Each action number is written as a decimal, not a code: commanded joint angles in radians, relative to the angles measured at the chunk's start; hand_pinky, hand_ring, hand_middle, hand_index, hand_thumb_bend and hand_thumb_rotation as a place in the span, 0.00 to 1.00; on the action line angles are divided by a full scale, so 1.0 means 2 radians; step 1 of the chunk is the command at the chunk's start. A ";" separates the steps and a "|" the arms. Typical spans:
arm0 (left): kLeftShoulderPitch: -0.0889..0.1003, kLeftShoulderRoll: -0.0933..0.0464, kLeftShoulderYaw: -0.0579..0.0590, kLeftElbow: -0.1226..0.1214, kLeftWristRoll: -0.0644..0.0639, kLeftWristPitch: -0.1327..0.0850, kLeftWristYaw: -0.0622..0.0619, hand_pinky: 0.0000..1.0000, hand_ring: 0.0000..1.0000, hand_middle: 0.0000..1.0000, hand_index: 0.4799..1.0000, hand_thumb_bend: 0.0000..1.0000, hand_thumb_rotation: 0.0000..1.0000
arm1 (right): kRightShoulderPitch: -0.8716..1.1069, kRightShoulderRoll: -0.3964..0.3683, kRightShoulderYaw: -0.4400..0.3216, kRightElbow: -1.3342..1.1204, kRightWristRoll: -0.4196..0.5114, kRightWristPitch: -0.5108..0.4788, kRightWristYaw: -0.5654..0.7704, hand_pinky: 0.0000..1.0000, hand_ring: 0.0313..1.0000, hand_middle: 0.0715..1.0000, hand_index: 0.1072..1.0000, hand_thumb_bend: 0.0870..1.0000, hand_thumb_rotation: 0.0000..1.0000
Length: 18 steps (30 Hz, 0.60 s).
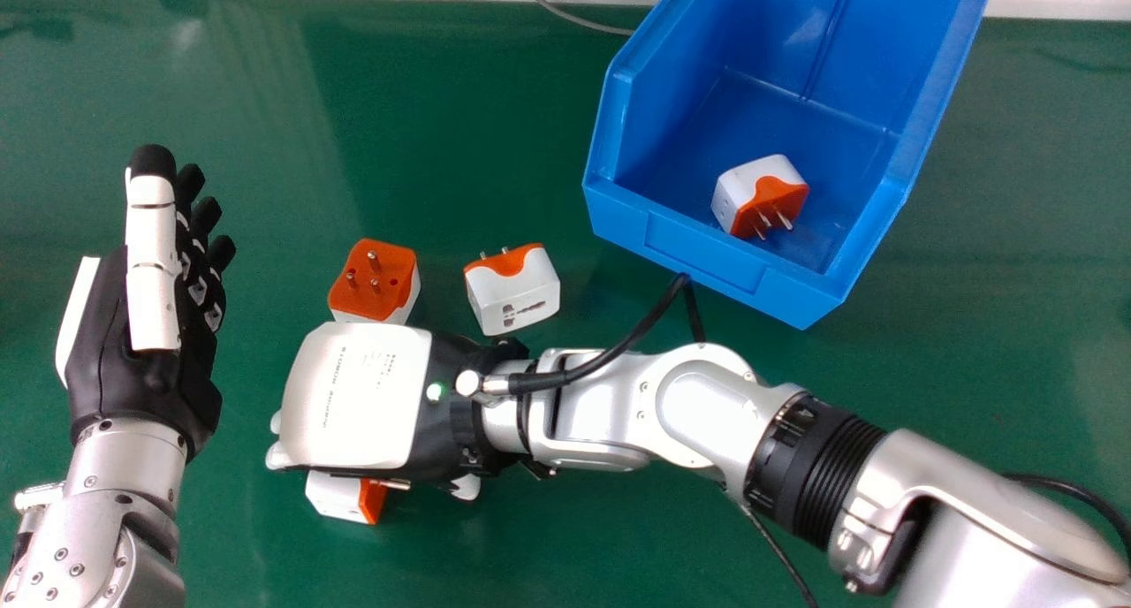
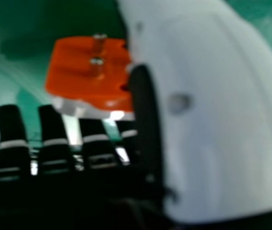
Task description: Pick all objects and put in blue box
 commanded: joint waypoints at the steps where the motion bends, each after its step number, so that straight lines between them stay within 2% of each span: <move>1: 0.003 0.001 -0.001 -0.020 0.004 -0.008 0.001 1.00 1.00 1.00 1.00 0.56 1.00 | -0.004 0.009 0.002 0.006 0.006 0.006 -0.011 0.68 0.77 0.77 0.74 0.67 0.07; 3: 0.004 0.000 -0.002 -0.021 0.004 -0.007 0.000 1.00 1.00 1.00 1.00 0.57 1.00 | -0.009 0.010 0.011 0.012 -0.004 0.010 -0.016 0.67 0.76 0.76 0.73 0.68 0.03; 4: 0.004 -0.001 -0.003 -0.022 0.005 -0.007 0.002 1.00 1.00 1.00 1.00 0.57 1.00 | -0.014 0.011 0.019 0.017 -0.013 0.012 -0.019 0.62 0.69 0.70 0.66 0.72 0.03; 6: 0.003 -0.004 -0.004 -0.025 0.005 -0.006 0.005 1.00 1.00 1.00 1.00 0.57 1.00 | -0.017 0.013 0.029 0.030 -0.022 0.017 -0.051 0.57 0.62 0.64 0.57 0.80 0.01; 7: 0.004 -0.004 -0.006 -0.029 0.006 -0.003 0.006 1.00 1.00 1.00 1.00 0.57 1.00 | -0.016 0.012 0.031 0.038 -0.024 0.018 -0.083 0.50 0.55 0.59 0.52 0.68 0.05; 8: 0.004 -0.004 -0.007 -0.032 0.006 -0.001 0.007 1.00 1.00 1.00 1.00 0.57 1.00 | -0.016 0.008 0.032 0.043 -0.026 0.019 -0.104 0.42 0.47 0.54 0.47 0.58 0.04; 9: 0.005 -0.004 -0.009 -0.035 0.007 0.001 0.009 1.00 1.00 1.00 1.00 0.57 1.00 | -0.017 0.006 0.035 0.048 -0.031 0.022 -0.123 0.37 0.42 0.49 0.44 0.54 0.02; 11: 0.006 -0.003 -0.012 -0.038 0.009 0.003 0.012 1.00 1.00 1.00 1.00 0.57 1.00 | -0.021 0.005 0.042 0.056 -0.037 0.026 -0.144 0.29 0.35 0.42 0.43 0.50 0.01; 13: 0.006 -0.004 -0.013 -0.039 0.010 0.004 0.014 1.00 1.00 1.00 1.00 0.57 1.00 | -0.022 0.004 0.043 0.062 -0.035 0.027 -0.152 0.27 0.34 0.41 0.43 0.49 0.00; 18: 0.005 -0.003 -0.013 -0.035 0.008 -0.002 0.009 1.00 1.00 1.00 1.00 0.56 1.00 | -0.026 0.010 0.051 0.084 -0.033 0.034 -0.182 0.24 0.28 0.37 0.44 0.48 0.00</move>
